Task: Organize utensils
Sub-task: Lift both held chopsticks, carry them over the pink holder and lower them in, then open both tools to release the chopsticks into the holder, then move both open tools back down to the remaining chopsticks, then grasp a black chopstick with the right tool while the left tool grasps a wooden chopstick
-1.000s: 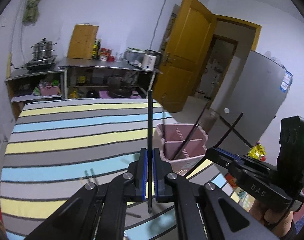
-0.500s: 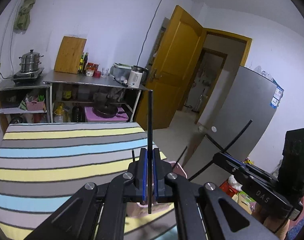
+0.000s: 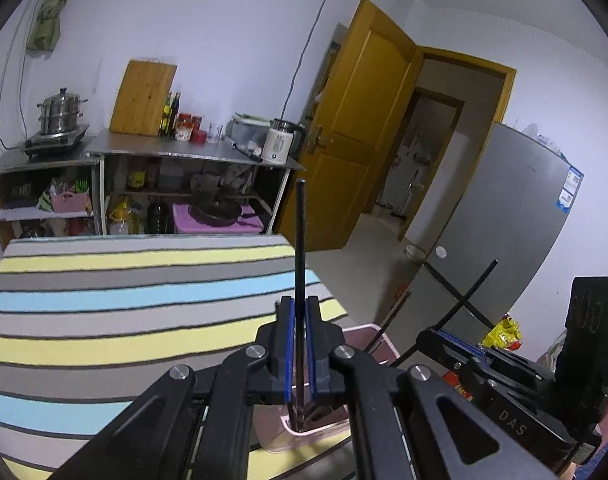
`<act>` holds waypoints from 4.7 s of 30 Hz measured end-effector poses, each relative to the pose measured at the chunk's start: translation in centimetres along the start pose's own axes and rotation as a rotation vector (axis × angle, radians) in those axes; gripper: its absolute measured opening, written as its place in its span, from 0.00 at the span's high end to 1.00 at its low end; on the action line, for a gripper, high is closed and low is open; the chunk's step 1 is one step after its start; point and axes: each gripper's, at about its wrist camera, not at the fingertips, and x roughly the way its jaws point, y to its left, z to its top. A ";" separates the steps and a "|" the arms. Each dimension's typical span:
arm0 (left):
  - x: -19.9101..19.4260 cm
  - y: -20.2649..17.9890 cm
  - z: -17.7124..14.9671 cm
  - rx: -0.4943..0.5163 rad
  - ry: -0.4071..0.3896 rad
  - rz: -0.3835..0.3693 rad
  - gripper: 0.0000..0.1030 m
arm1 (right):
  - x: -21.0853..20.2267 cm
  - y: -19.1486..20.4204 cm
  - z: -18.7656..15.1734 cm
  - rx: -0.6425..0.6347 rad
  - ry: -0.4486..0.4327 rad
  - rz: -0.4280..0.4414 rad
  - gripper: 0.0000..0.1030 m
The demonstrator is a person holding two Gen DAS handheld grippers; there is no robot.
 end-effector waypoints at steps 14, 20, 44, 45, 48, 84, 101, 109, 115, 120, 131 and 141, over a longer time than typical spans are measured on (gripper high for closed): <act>4.0 1.3 -3.8 0.011 0.073 0.031 0.94 | 4.7 -2.2 -3.8 0.046 0.119 -0.008 0.94; 4.0 1.1 -4.4 0.010 0.095 0.032 0.90 | 4.7 -2.9 -3.9 0.071 0.130 -0.003 0.94; -6.4 1.9 -10.2 0.013 0.011 0.078 0.82 | -2.5 1.6 -7.1 0.013 0.039 0.017 0.81; -6.7 1.9 -10.6 0.014 0.014 0.084 0.82 | -2.7 1.9 -7.4 0.007 0.042 0.019 0.81; -7.8 2.0 -12.2 0.024 0.016 0.107 0.82 | -2.9 2.6 -8.6 -0.013 0.057 0.031 0.81; -9.1 8.9 -20.4 -0.063 0.113 0.284 0.82 | 1.1 8.8 -15.4 -0.109 0.225 0.135 0.81; -3.0 14.6 -21.2 -0.181 0.205 0.306 0.82 | 7.3 11.1 -16.9 -0.131 0.323 0.182 0.81; -0.6 15.1 -21.2 -0.162 0.226 0.333 0.82 | 9.2 10.8 -17.1 -0.122 0.347 0.181 0.81; -1.2 15.8 -21.2 -0.143 0.236 0.341 0.93 | 10.4 11.1 -17.1 -0.120 0.363 0.185 0.81; -2.8 17.1 -21.4 -0.143 0.241 0.358 0.94 | 11.8 12.0 -17.0 -0.121 0.379 0.205 0.81; -4.2 19.1 -21.3 -0.206 0.235 0.371 0.94 | 16.3 13.8 -17.3 -0.144 0.443 0.211 0.81; -3.3 19.6 -20.7 -0.203 0.253 0.379 0.93 | 17.2 13.5 -17.0 -0.151 0.449 0.199 0.84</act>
